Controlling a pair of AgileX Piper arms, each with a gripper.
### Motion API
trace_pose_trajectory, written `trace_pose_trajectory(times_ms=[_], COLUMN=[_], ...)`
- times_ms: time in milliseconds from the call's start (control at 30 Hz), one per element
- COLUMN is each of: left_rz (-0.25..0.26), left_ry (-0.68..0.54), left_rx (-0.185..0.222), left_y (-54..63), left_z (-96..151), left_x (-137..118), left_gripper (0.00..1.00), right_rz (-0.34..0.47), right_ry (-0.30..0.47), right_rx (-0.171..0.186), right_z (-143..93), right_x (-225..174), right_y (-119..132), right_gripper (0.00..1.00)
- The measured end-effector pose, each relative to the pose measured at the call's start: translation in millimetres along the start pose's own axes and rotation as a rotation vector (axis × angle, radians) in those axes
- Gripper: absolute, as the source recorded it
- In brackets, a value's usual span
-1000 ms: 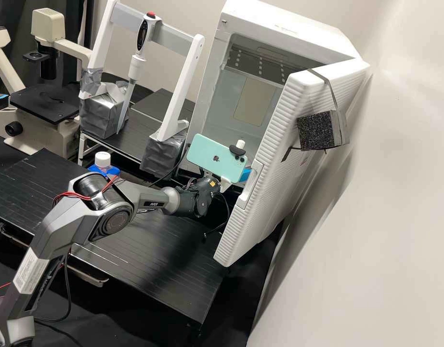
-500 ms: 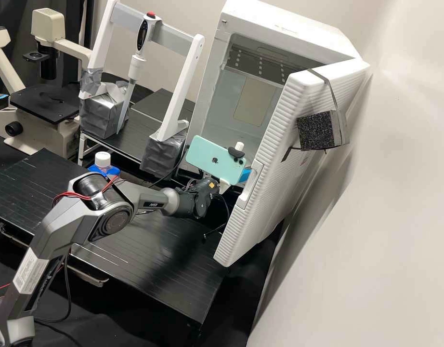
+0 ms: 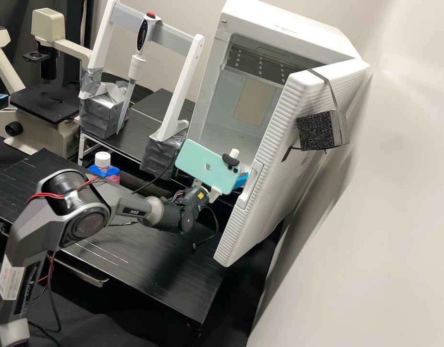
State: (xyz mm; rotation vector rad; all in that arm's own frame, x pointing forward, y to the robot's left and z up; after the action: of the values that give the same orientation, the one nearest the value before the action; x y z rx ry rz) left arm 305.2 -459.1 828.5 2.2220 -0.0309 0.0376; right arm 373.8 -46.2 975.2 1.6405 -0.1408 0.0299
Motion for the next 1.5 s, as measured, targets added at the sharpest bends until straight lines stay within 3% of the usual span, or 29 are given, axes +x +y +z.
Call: trace_pose_trajectory(times_ms=[67, 367, 500, 767, 967, 1133, 1267, 1500], left_rz=[0.000, 0.000, 0.000, 0.000, 0.000, 0.000, 0.000, 0.000], left_ry=[0.000, 0.000, 0.000, 0.000, 0.000, 0.000, 0.000, 0.000], left_rx=[0.000, 0.000, 0.000, 0.000, 0.000, 0.000, 0.000, 0.000], left_y=[0.0, 0.0, 0.0, 0.0, 0.0, 0.0, 0.0, 0.0], left_z=[0.0, 0.0, 0.0, 0.0, 0.0, 0.0, 0.0, 0.0], left_x=[0.0, 0.0, 0.0, 0.0, 0.0, 0.0, 0.0, 0.0], left_gripper=[1.00, 1.00, 1.00, 1.00, 1.00, 1.00, 1.00, 1.00], right_rz=[0.007, 0.035, 0.045, 0.042, -0.018, -0.103, -0.143, -0.221], right_ry=[-0.007, -0.017, -0.015, 0.049, 0.140, 0.279, 0.404, 0.536], right_rx=[0.007, -0.044, -0.049, -0.019, -0.018, -0.039, -0.076, -0.100], right_z=[2.7, 12.9, 16.1, 8.5, -18.0, -53.9, -82.4, -123.7], right_x=[-11.1, -54.3, -77.2, -125.2, -148.5, -162.5, -174.5, -186.6], right_y=[-1.8, -12.5, -19.1, -43.5, -69.3, -94.3, -109.2, -135.1], right_gripper=[0.00, 0.00, 0.00, 0.00, 0.00, 0.00, 0.00, 0.00])
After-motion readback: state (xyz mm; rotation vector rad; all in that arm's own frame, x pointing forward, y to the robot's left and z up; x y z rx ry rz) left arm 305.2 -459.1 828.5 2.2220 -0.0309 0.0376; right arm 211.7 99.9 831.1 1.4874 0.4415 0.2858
